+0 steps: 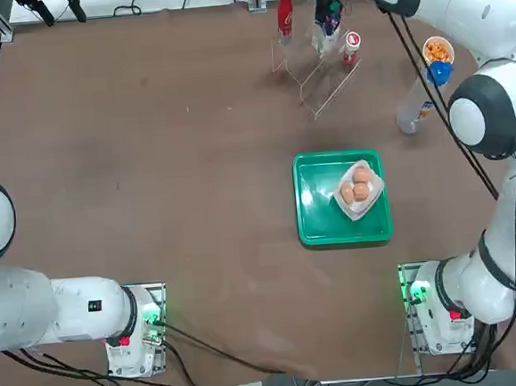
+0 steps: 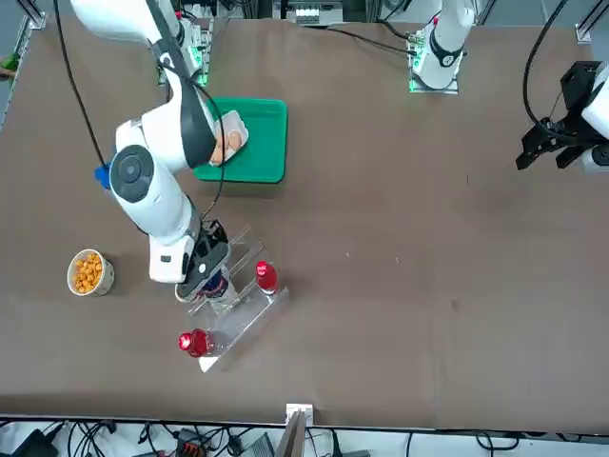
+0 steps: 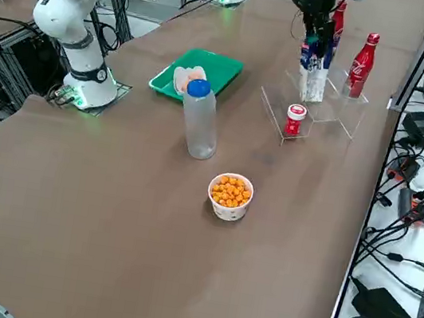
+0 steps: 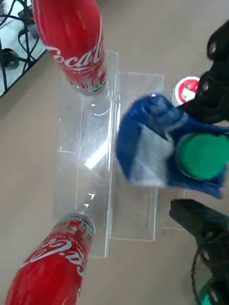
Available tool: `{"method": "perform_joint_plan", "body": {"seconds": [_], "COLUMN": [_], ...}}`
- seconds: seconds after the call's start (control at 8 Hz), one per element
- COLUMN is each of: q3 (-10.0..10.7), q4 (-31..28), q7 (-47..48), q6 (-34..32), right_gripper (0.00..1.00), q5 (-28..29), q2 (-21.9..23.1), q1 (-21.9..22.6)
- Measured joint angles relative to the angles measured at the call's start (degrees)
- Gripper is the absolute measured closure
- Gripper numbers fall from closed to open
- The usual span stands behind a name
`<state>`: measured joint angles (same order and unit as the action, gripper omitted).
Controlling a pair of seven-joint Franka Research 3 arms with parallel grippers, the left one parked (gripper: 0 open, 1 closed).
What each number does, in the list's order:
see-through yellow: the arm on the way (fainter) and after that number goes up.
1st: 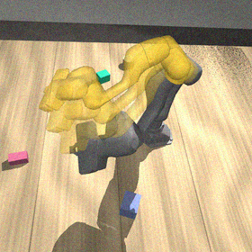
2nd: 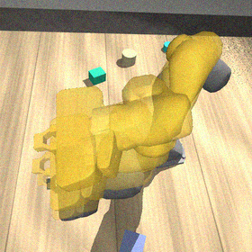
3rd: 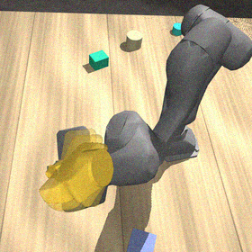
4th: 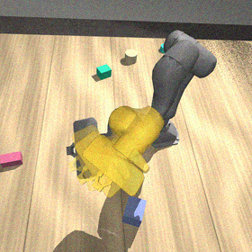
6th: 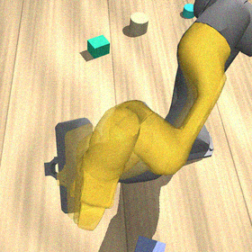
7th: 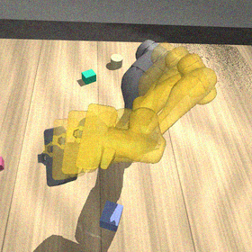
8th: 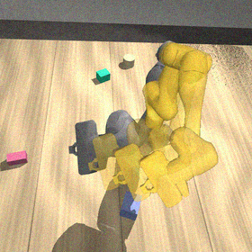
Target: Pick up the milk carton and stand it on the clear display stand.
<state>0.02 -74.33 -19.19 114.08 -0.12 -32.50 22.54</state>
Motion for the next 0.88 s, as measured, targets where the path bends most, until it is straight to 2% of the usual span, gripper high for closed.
{"method": "perform_joint_plan", "body": {"seconds": [0.12, 0.88], "q3": [0.02, 1.69], "q4": [0.44, 6.18], "q7": [0.04, 0.54], "q6": [0.02, -0.13], "right_gripper": [0.01, 0.0], "q5": [0.0, 0.0], "q2": [0.01, 0.35], "q1": [0.01, -0.89]}}
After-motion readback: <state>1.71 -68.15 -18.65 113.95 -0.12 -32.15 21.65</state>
